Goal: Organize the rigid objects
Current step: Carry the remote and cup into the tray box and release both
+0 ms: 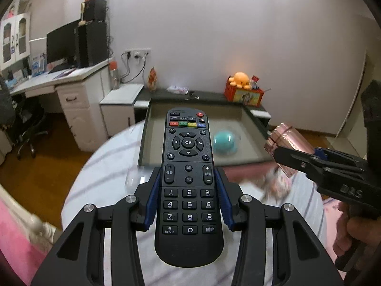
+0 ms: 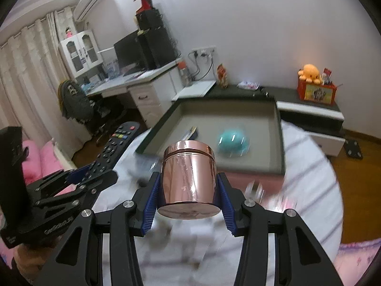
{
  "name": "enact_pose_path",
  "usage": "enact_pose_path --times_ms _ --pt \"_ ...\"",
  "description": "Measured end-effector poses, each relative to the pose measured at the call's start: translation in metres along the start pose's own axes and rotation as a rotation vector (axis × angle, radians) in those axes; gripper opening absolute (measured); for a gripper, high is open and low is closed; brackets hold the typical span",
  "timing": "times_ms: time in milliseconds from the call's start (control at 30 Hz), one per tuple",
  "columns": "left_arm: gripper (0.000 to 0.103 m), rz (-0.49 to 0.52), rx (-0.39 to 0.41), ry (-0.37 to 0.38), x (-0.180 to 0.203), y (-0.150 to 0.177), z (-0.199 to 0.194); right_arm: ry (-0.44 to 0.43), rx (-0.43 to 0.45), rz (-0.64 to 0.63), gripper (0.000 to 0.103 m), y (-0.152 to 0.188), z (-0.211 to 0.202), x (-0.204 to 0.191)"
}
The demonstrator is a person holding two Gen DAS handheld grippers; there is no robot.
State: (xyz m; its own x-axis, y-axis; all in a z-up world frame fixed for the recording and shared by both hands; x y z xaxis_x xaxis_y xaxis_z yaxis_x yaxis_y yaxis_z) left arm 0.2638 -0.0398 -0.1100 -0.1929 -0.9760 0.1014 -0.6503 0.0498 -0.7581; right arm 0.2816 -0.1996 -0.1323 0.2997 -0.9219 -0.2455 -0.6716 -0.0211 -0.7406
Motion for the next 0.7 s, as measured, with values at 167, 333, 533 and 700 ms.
enact_pose_path --times_ms 167,333,533,700 --pt "0.044 0.005 -0.008 0.019 0.002 -0.043 0.048 0.045 -0.011 0.018 0.048 -0.048 0.040 0.034" --pt "0.044 -0.003 -0.064 0.036 0.004 -0.064 0.107 0.069 -0.090 0.028 0.048 -0.074 0.090 0.063" --pt "0.044 -0.022 -0.173 0.054 0.005 -0.063 0.168 0.102 -0.231 0.037 0.048 -0.071 0.150 0.092" --pt "0.045 -0.021 -0.238 0.034 0.002 -0.053 0.191 0.119 -0.306 0.044 0.048 -0.065 0.174 0.107"
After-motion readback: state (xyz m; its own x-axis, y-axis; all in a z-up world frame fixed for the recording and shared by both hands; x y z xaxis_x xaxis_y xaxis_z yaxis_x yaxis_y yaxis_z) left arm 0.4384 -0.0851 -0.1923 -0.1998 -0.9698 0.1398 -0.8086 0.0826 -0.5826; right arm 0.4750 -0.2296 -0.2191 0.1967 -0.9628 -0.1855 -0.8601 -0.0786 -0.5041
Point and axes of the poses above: each gripper's, at about its wrist camera, not at the fingertips, and z roughly the way its jaws point, x to its right, y to its underside, the point moved 8 cm from there along z, roughly the way its jaws point, and after that the axes turned 2 degrees about -x, right-handed, at the moved point
